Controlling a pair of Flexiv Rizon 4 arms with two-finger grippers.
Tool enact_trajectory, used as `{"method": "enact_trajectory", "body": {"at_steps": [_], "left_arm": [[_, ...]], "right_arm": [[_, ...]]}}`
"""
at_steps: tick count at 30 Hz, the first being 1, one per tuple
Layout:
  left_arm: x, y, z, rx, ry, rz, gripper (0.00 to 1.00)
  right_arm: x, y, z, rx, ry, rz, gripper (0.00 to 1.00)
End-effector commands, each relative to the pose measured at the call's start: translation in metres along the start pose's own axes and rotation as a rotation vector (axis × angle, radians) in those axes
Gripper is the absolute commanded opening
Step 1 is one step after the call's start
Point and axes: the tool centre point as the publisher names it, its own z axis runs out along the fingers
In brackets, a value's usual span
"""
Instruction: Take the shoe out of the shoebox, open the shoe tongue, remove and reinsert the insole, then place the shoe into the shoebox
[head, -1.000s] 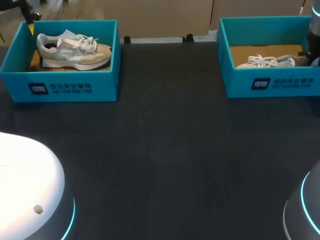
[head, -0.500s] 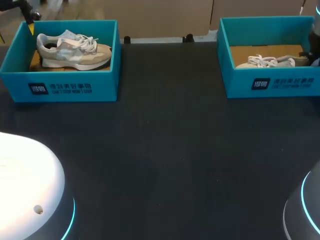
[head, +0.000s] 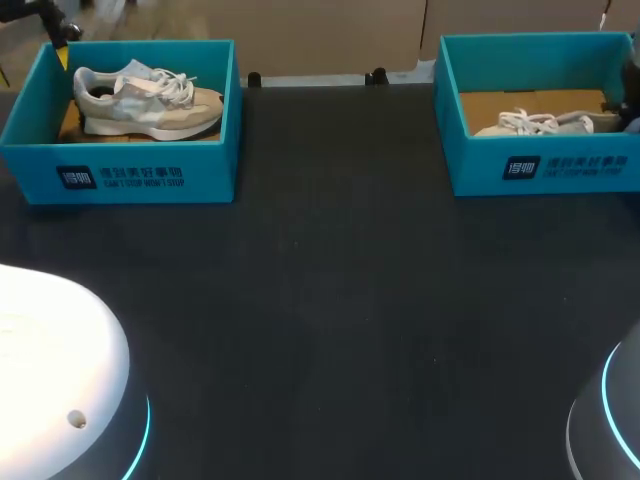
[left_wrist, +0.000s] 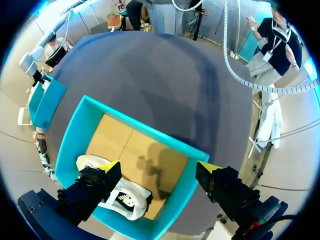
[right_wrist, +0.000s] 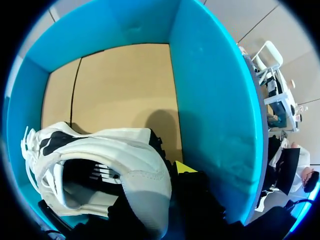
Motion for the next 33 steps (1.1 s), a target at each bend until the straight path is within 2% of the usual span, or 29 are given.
{"method": "enact_trajectory", "body": {"at_steps": [1,12,13,14,15,16,17,18,19,23,33], "left_arm": [[0.001,-0.002,0.001,-0.007,-0.001,0.000,1.00],[0.001,-0.002,0.001,-0.007,-0.001,0.000,1.00],[0.001,-0.002,0.001,-0.007,-0.001,0.000,1.00],[0.001,-0.002,0.001,-0.007,-0.001,0.000,1.00],[0.001,-0.002,0.001,-0.007,-0.001,0.000,1.00],[0.001,-0.002,0.001,-0.007,-0.001,0.000,1.00],[0.001,-0.002,0.001,-0.007,-0.001,0.000,1.00],[0.001,-0.002,0.001,-0.007,-0.001,0.000,1.00],[0.001,-0.002,0.001,-0.007,-0.001,0.000,1.00],[0.002,-0.004,-0.007,0.018,0.000,0.097,1.00],[-0.002,0.004,-0.033,-0.052,-0.015,0.312,1.00]], "right_arm": [[0.002,0.002,0.003,0.011,-0.004,-0.004,0.00],[0.005,0.003,0.010,0.020,-0.001,-0.015,0.00],[0.005,0.003,0.010,0.020,0.000,-0.015,0.10],[0.005,0.003,0.009,0.020,0.001,-0.015,0.31],[0.004,0.003,0.009,0.020,0.001,-0.015,0.42],[0.004,0.003,0.008,0.021,0.002,-0.014,0.47],[0.004,0.003,0.007,0.021,0.002,-0.013,0.59],[0.005,0.003,0.005,0.021,0.003,-0.013,0.83],[0.005,0.003,0.005,0.022,0.003,-0.013,1.00],[0.004,0.001,-0.004,0.021,0.004,-0.009,1.00],[0.006,-0.004,-0.047,-0.005,0.011,-0.007,1.00]]}}
